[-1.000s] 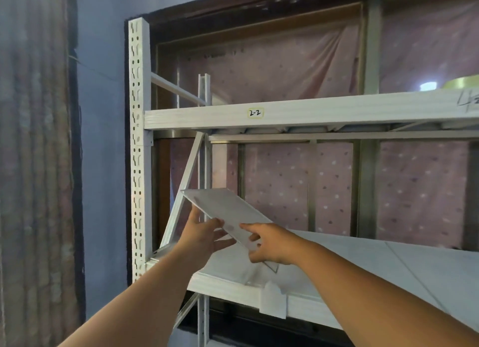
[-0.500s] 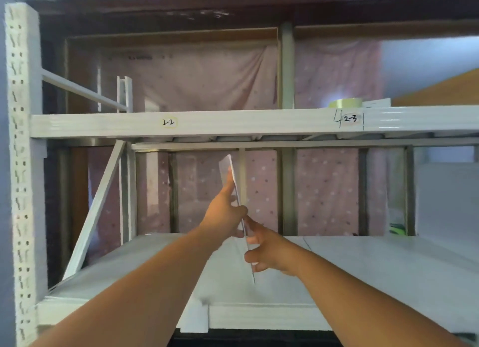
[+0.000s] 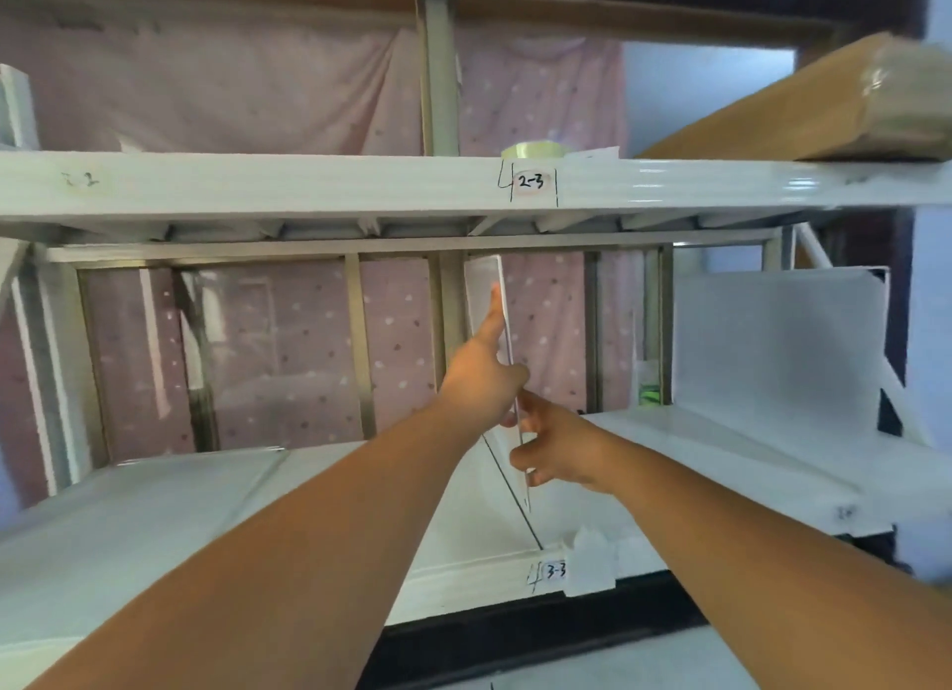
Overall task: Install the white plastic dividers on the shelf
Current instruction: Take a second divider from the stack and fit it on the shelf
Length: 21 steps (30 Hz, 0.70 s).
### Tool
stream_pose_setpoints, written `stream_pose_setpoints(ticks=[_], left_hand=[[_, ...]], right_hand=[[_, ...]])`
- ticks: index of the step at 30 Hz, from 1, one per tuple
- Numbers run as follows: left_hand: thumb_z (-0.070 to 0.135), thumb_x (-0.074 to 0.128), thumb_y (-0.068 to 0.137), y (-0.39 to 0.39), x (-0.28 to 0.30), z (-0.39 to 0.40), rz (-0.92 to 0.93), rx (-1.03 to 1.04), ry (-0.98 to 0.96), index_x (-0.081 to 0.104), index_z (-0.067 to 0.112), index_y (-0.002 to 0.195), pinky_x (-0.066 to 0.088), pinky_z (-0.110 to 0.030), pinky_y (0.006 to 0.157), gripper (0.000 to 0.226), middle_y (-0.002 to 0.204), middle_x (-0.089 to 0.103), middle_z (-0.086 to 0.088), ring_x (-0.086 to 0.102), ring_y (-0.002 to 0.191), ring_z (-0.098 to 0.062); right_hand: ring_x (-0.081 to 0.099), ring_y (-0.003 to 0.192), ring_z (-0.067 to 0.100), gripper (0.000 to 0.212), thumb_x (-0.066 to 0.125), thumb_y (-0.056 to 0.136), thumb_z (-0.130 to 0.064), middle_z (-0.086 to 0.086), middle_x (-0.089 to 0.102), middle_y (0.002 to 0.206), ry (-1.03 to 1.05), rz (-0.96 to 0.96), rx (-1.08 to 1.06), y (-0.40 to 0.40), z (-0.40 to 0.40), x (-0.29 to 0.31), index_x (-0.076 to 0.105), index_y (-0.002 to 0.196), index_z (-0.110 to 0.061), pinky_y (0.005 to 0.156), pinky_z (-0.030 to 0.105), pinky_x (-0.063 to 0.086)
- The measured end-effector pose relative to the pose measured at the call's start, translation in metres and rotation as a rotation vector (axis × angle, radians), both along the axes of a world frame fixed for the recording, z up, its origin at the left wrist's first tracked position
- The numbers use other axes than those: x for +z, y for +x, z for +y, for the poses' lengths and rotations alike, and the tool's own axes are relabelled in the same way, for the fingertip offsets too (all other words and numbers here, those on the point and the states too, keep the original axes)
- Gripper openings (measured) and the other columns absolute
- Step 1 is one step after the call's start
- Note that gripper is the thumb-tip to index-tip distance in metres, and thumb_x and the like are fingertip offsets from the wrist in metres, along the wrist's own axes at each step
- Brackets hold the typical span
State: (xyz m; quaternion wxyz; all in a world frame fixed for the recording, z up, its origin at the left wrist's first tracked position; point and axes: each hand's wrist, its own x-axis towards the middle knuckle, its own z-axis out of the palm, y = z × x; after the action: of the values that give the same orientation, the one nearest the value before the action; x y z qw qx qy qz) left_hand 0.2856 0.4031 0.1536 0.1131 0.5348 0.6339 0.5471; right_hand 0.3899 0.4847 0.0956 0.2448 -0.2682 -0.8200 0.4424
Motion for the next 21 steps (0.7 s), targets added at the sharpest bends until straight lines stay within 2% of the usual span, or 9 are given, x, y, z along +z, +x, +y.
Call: stream_pose_setpoints(ticks=[1,4,6,8,11,16,21], left_hand=[[0.002,0.061,0.096,0.008,-0.001,0.006,0.008,-0.007,0.001,0.024,0.051,0.162,0.064,-0.03,0.048,0.09,0.13,0.054,0.008,0.067,0.076,-0.018],[-0.001,0.062,0.098,0.027,-0.001,0.017,-0.06,-0.063,-0.031,0.022,0.055,0.162,0.068,-0.049,0.064,0.094,0.152,0.051,-0.005,0.067,0.096,-0.03],[-0.003,0.062,0.099,0.039,-0.001,0.023,-0.118,-0.092,-0.053,0.022,0.056,0.162,0.066,-0.053,0.067,0.095,0.163,0.043,-0.008,0.062,0.114,-0.039],[-0.003,0.061,0.099,0.046,-0.001,0.027,-0.124,-0.091,-0.061,0.023,0.055,0.161,0.066,-0.055,0.068,0.094,0.164,0.041,-0.01,0.06,0.123,-0.047],[-0.004,0.059,0.097,0.052,-0.002,0.031,-0.118,-0.091,-0.061,0.03,0.053,0.159,0.066,-0.061,0.069,0.089,0.153,0.051,-0.016,0.063,0.117,-0.052],[-0.006,0.061,0.097,0.057,0.0,0.029,-0.115,-0.088,-0.081,0.024,0.06,0.159,0.066,-0.061,0.072,0.097,0.154,0.05,-0.007,0.062,0.114,-0.044],[-0.005,0.061,0.098,0.057,0.001,0.033,-0.115,-0.083,-0.09,0.025,0.056,0.16,0.065,-0.064,0.073,0.095,0.151,0.055,-0.008,0.066,0.107,-0.04]], right_hand=[[0.059,0.107,0.022,0.102,0.063,0.079,0.003,0.002,0.042,0.146,-0.003,-0.006,-0.012,0.009,0.004,0.0,0.016,0.156,-0.044,0.072,0.036,0.062],[0.061,0.106,0.025,0.104,0.064,0.08,0.004,0.007,0.046,0.142,-0.005,-0.033,-0.029,0.032,0.012,-0.001,0.014,0.156,-0.046,0.072,0.037,0.062],[0.061,0.107,0.029,0.103,0.065,0.08,0.004,0.005,0.045,0.141,0.006,-0.048,-0.037,0.044,0.016,-0.003,0.015,0.155,-0.047,0.072,0.037,0.062],[0.062,0.103,0.03,0.099,0.064,0.079,0.004,0.004,0.05,0.131,-0.003,-0.044,-0.044,0.05,0.019,-0.005,0.022,0.152,-0.048,0.07,0.037,0.062],[0.063,0.098,0.028,0.095,0.064,0.078,0.002,0.001,0.055,0.115,-0.024,-0.029,-0.051,0.055,0.022,-0.009,0.028,0.144,-0.056,0.068,0.037,0.063],[0.064,0.1,0.028,0.094,0.063,0.078,0.002,0.0,0.054,0.117,-0.03,-0.03,-0.079,0.053,0.021,-0.01,0.029,0.148,-0.05,0.072,0.04,0.063],[0.063,0.096,0.023,0.094,0.062,0.078,0.002,-0.005,0.051,0.113,-0.015,-0.045,-0.109,0.052,0.021,-0.008,0.027,0.151,-0.047,0.065,0.035,0.063]])
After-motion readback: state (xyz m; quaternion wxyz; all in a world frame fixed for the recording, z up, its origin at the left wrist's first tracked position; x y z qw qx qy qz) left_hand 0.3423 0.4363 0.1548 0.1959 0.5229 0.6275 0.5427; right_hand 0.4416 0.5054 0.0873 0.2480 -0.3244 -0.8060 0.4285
